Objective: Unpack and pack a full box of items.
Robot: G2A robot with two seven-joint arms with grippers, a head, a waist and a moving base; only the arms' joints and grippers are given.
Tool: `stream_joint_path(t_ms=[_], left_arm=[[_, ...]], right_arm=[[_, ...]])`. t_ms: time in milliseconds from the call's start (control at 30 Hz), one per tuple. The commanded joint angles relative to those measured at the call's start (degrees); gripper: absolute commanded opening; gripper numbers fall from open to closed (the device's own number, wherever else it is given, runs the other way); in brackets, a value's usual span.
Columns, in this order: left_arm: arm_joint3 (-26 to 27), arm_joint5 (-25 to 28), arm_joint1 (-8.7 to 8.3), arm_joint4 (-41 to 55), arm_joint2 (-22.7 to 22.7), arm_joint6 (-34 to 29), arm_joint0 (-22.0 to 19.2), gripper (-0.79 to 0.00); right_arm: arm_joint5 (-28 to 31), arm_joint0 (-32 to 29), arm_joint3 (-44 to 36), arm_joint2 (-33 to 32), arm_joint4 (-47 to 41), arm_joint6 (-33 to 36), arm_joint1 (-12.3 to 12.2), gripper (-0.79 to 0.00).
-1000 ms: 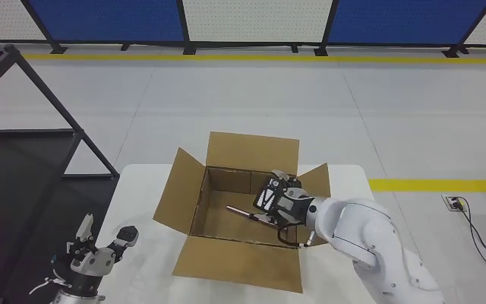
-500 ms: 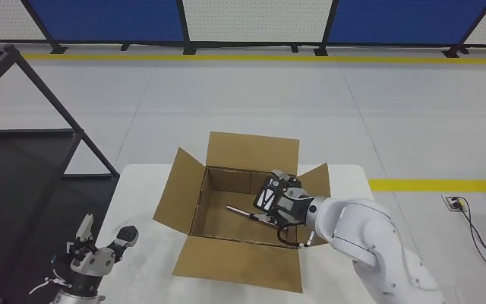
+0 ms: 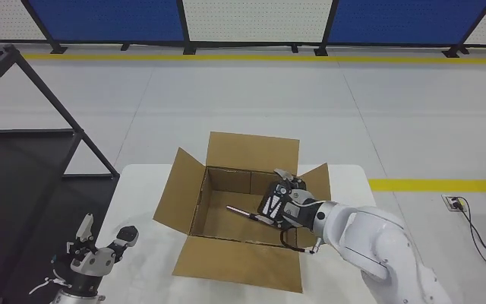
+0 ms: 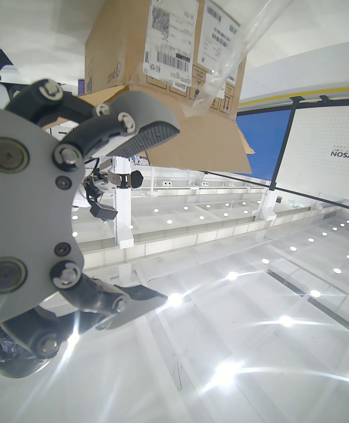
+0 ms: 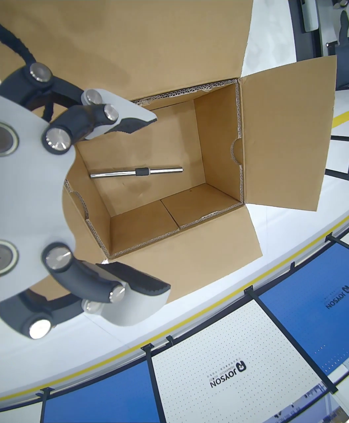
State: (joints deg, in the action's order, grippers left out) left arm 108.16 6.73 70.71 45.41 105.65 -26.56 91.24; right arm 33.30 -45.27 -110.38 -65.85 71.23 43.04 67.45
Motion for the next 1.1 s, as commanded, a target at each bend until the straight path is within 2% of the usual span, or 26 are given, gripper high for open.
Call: stream_joint_path(t_ms=[0,200,367,867,1067], left_arm=[[0.00,0.00,0.00,0.00,0.00,0.00,0.00,0.000],[0.00,0.00,0.00,0.00,0.00,0.00,0.00,0.000],[0.00,0.00,0.00,0.00,0.00,0.00,0.00,0.000],[0.05,-0.05,0.01,-0.19,-0.03,0.28,-0.01,0.000],[0.04,-0.50,-0.01,-0.64,0.24,1.20,-0.26,0.000]], right_arm=[[0.40,-1.24,-2.19,-1.75,-0.23,-0.34,-0.33,0.000],[2.37,-5.97,-8.79,-7.85,-1.39,-1.45,-1.45,0.000],[1.74,-9.81,-13.10,-12.70,0.05,-2.32,-2.20,0.000],[1.38,-10.37,-13.35,-13.08,0.22,-2.98,-2.25,0.000],[0.88,-14.00,-14.69,-21.27,-2.00,-6.72,-3.00,0.000]])
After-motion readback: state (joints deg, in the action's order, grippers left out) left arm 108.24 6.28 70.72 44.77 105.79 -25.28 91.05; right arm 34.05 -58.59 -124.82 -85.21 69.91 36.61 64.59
